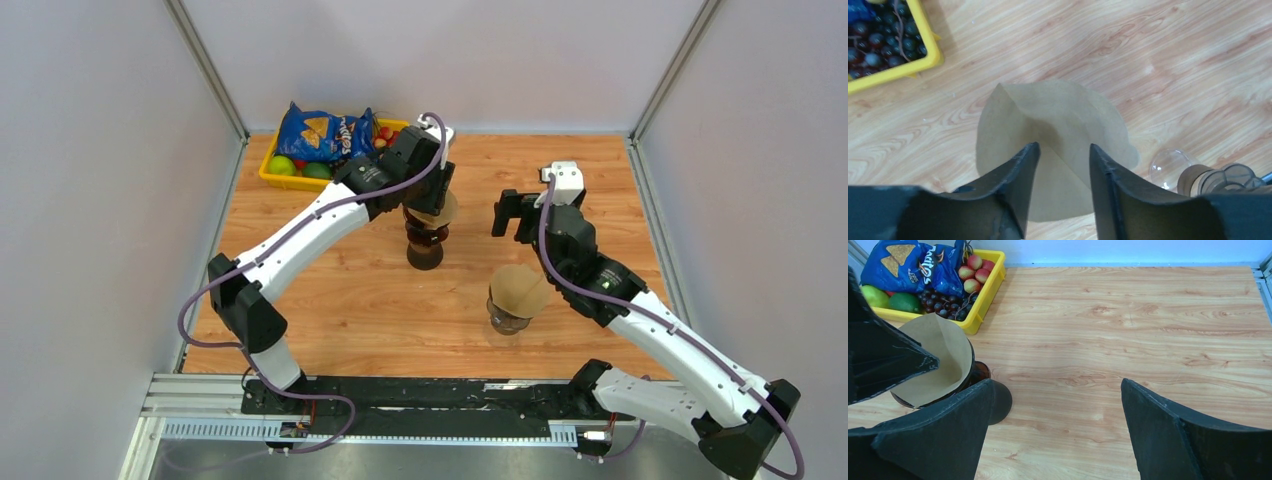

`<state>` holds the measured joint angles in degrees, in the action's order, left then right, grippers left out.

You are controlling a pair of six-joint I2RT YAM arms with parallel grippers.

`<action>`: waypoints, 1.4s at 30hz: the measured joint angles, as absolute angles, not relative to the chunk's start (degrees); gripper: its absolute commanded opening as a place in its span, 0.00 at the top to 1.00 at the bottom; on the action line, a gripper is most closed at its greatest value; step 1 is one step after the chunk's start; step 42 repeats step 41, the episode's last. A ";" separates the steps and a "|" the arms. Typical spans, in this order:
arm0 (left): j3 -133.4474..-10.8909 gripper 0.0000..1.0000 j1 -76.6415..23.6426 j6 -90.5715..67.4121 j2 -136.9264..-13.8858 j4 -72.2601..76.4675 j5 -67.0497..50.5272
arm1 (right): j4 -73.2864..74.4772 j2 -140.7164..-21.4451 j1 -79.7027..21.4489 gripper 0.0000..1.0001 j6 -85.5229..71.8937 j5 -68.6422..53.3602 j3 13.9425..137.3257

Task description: Place the coffee filter in the dripper

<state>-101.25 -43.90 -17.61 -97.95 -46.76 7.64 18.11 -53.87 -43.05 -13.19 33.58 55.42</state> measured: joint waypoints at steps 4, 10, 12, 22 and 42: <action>-101.23 0.02 -43.90 -17.10 -95.24 -46.24 8.23 | 18.11 -53.58 -43.05 0.00 -13.26 34.04 55.42; -97.14 0.00 -43.90 -17.06 -85.56 -40.73 11.73 | 18.15 -51.90 -43.05 0.00 -13.93 37.56 55.09; -94.48 0.00 -43.90 -17.02 -80.40 -38.54 14.35 | 18.11 -50.81 -42.94 0.00 -14.31 39.81 55.05; -75.57 0.00 -29.61 -21.71 -59.72 -29.26 25.69 | 18.04 -43.94 -34.37 0.00 -17.12 51.83 53.28; -50.50 0.00 -4.73 -33.34 -55.24 -24.27 22.39 | 17.96 -47.16 -29.74 0.00 -20.62 62.28 46.92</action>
